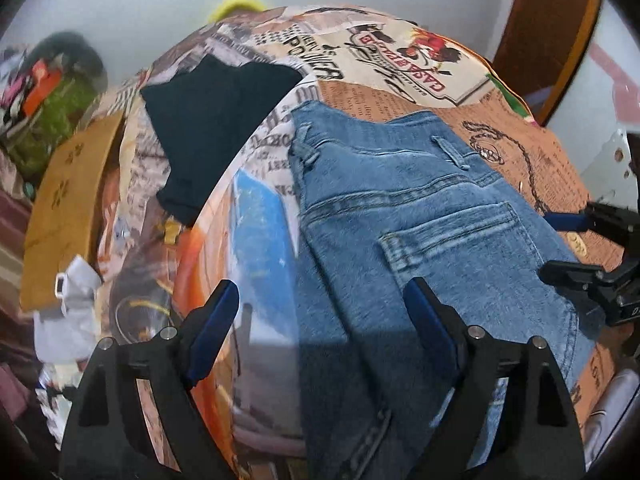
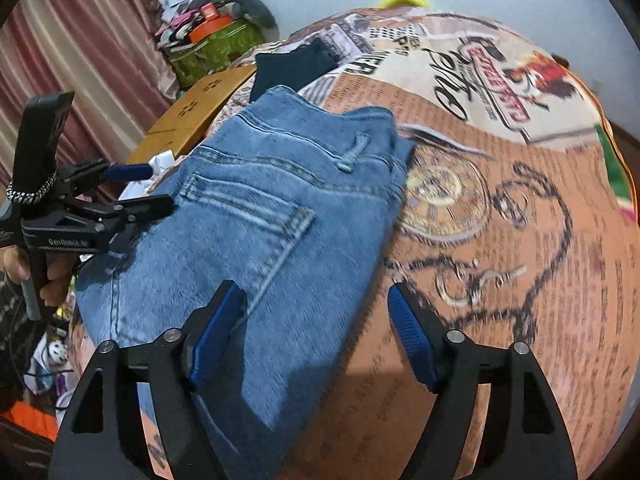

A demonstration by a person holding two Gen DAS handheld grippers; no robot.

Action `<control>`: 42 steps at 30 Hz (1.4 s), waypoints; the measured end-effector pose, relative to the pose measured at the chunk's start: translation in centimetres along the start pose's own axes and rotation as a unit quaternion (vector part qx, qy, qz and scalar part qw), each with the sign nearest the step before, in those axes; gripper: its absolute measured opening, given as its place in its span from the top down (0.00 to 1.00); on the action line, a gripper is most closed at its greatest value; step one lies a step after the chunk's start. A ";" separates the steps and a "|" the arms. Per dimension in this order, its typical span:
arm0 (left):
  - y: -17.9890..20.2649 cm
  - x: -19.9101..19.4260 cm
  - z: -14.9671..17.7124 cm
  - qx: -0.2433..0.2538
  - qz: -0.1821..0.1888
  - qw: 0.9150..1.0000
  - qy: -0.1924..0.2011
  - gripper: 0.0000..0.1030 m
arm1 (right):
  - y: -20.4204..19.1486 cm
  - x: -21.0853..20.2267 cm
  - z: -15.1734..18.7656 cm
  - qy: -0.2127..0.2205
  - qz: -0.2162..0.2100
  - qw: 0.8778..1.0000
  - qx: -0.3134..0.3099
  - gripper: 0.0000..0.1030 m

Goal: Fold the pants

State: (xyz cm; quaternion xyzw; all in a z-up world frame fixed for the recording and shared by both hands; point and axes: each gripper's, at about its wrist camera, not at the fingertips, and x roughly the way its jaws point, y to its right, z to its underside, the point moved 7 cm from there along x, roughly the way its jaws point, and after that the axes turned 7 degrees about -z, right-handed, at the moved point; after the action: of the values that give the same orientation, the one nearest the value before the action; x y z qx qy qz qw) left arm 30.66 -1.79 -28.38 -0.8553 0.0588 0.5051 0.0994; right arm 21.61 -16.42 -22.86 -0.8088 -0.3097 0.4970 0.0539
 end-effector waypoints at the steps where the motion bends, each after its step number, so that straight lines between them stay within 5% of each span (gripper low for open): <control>1: -0.1 0.0 0.0 0.004 0.002 1.000 -0.003 0.14 | 0.1 -0.1 0.2 0.000 0.003 1.000 0.000 0.22; 6: -1.3 -0.8 -0.4 0.008 0.003 1.000 -0.007 0.11 | 0.5 -0.5 -0.2 0.000 0.008 1.000 -0.002 0.17; 11: -1.8 -0.3 -1.5 -0.028 0.045 0.998 -0.018 0.11 | 1.5 -1.0 -0.8 0.018 -0.005 0.999 0.026 0.17; 19: -1.5 3.9 -2.3 -0.086 0.154 0.980 -0.094 0.11 | 3.4 2.1 -0.7 -0.010 -0.102 0.987 0.125 0.15; 26: -0.4 6.1 -3.0 -0.092 0.198 0.968 -0.125 0.09 | 3.2 3.6 -2.1 -0.018 -0.140 0.981 0.133 0.16; 30: 0.6 6.3 -3.4 -0.073 0.196 0.971 -0.114 0.10 | 2.2 4.5 -3.2 -0.029 -0.159 0.981 0.110 0.25; 34: 1.1 6.1 -3.9 -0.077 0.224 0.965 -0.111 0.32 | 2.1 5.0 -3.9 -0.038 -0.168 0.979 0.113 0.36; 39: 1.4 5.0 -4.1 -0.072 0.206 0.971 -0.094 0.44 | 1.8 4.3 -4.4 -0.028 -0.171 0.978 0.117 0.64; 42: 1.3 3.5 -4.7 -0.067 0.189 0.977 -0.067 0.59 | 1.2 3.3 -5.0 -0.018 -0.162 0.981 0.103 0.71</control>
State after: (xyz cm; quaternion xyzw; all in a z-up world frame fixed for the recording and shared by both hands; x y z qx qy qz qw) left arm 36.16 -4.11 -29.39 -0.7975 0.1780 0.5741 -0.0519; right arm 27.42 -14.47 -23.40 -0.7293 -0.3846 0.5251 0.2110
